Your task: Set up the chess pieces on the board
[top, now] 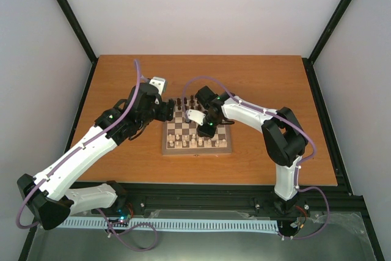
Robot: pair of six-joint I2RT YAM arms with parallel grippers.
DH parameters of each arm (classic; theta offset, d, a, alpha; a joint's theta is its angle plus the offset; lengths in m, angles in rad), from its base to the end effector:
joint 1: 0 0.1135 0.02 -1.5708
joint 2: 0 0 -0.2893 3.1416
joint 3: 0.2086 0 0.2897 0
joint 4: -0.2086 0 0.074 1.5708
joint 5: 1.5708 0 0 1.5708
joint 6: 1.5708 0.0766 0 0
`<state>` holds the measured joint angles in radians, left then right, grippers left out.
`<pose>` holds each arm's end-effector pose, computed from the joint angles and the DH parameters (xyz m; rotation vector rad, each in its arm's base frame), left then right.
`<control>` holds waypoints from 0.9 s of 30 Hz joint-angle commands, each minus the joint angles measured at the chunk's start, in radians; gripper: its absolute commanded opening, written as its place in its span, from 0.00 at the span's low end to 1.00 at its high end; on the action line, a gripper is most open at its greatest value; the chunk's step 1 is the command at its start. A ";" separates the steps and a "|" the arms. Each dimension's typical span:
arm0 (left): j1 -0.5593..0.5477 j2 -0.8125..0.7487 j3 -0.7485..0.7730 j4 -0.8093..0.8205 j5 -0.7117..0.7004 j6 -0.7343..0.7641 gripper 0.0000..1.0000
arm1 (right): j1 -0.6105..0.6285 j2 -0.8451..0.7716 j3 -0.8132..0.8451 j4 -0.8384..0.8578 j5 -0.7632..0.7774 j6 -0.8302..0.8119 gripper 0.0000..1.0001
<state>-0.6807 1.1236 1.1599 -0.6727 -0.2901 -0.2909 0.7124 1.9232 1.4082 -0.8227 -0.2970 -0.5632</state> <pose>0.2427 -0.1683 0.3570 0.2646 2.1700 -0.2319 0.3108 0.2981 0.1544 -1.7660 2.2976 0.4575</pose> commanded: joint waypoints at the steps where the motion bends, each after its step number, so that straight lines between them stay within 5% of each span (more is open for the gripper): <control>1: 0.009 -0.005 0.006 0.008 0.008 0.018 0.83 | 0.017 0.013 -0.016 -0.039 -0.010 -0.004 0.12; 15: 0.010 -0.007 0.006 0.007 0.011 0.018 0.83 | 0.011 -0.037 0.036 -0.063 -0.031 0.010 0.26; 27: 0.010 -0.007 0.006 0.007 0.023 0.017 0.83 | -0.111 -0.044 0.120 -0.070 -0.012 0.047 0.27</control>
<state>-0.6804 1.1236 1.1599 -0.6727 -0.2787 -0.2905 0.6350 1.8801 1.4868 -0.8944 -0.3412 -0.5510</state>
